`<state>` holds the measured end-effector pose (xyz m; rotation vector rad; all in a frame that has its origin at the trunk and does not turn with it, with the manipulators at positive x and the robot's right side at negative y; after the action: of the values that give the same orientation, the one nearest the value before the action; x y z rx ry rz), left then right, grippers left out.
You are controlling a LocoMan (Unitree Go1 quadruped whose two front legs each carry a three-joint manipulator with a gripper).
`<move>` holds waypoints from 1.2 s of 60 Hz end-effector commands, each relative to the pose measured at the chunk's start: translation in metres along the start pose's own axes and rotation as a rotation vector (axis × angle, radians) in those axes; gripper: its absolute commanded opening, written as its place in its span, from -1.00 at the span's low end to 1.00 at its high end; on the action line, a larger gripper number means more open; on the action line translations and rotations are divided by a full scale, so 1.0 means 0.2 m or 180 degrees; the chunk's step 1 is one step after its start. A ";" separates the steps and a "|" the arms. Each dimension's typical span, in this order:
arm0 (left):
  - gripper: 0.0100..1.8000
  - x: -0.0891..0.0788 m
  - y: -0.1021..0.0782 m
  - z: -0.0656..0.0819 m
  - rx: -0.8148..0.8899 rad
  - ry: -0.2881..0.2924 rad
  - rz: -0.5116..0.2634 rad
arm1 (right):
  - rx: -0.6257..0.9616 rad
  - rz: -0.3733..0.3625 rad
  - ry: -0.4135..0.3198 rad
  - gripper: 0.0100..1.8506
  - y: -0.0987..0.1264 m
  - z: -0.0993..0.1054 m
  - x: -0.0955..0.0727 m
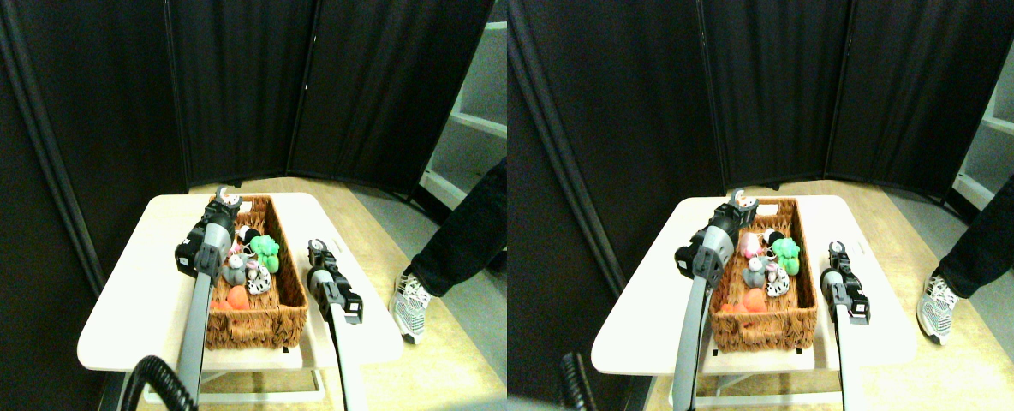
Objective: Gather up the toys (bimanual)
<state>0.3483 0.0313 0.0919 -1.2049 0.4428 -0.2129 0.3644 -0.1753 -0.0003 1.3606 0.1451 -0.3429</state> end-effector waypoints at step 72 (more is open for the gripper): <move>-1.00 -0.28 0.34 0.47 0.0600 -0.0687 -0.0109 | 0.0025 0.0170 0.0031 -1.00 0.03 0.05 -0.04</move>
<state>0.3347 0.1522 0.0690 -1.0429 0.2537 -0.1572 0.3573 -0.1825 0.0028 1.3755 0.1372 -0.3287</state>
